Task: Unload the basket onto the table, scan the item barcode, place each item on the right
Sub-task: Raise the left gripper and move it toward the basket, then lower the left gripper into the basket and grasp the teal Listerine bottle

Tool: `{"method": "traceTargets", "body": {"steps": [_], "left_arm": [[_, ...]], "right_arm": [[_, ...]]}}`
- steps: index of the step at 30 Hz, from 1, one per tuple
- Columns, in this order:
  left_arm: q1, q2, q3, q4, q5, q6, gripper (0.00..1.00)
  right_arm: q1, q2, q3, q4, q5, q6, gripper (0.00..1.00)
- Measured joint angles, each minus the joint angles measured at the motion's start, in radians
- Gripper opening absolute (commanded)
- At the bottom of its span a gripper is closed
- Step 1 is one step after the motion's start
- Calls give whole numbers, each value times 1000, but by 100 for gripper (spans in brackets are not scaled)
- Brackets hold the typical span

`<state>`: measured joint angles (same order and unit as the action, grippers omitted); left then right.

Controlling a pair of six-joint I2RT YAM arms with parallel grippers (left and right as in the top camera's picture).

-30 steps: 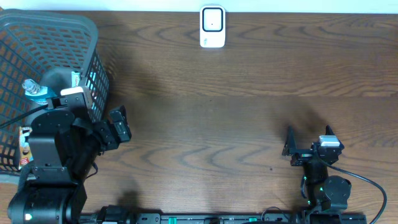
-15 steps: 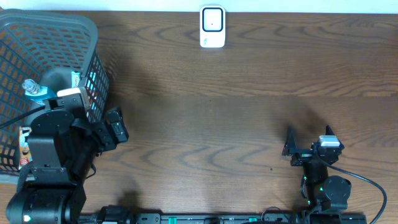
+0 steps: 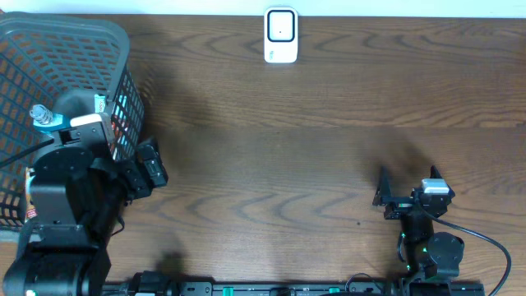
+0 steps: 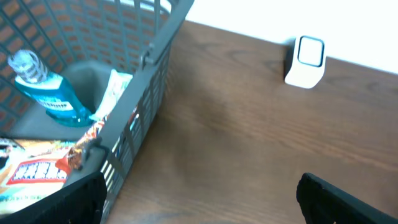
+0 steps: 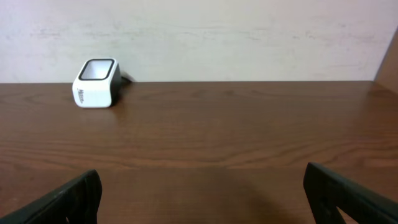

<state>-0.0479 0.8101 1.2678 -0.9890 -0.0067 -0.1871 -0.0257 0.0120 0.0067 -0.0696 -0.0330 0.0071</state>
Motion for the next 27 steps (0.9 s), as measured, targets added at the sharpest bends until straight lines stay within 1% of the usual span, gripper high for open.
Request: {"method": "traceTargets", "body": {"steps": [14, 20, 25, 27], "left_arm": [[0, 21, 105, -2, 0, 0, 98], [0, 113, 220, 7, -14, 0, 98], [0, 232, 325, 35, -83, -3, 98], [10, 288, 358, 46, -118, -22, 98]], "right_arm": [[0, 0, 0, 0, 0, 0, 99], [0, 0, 0, 0, 0, 0, 99], [0, 0, 0, 0, 0, 0, 99], [0, 0, 0, 0, 0, 0, 99]]}}
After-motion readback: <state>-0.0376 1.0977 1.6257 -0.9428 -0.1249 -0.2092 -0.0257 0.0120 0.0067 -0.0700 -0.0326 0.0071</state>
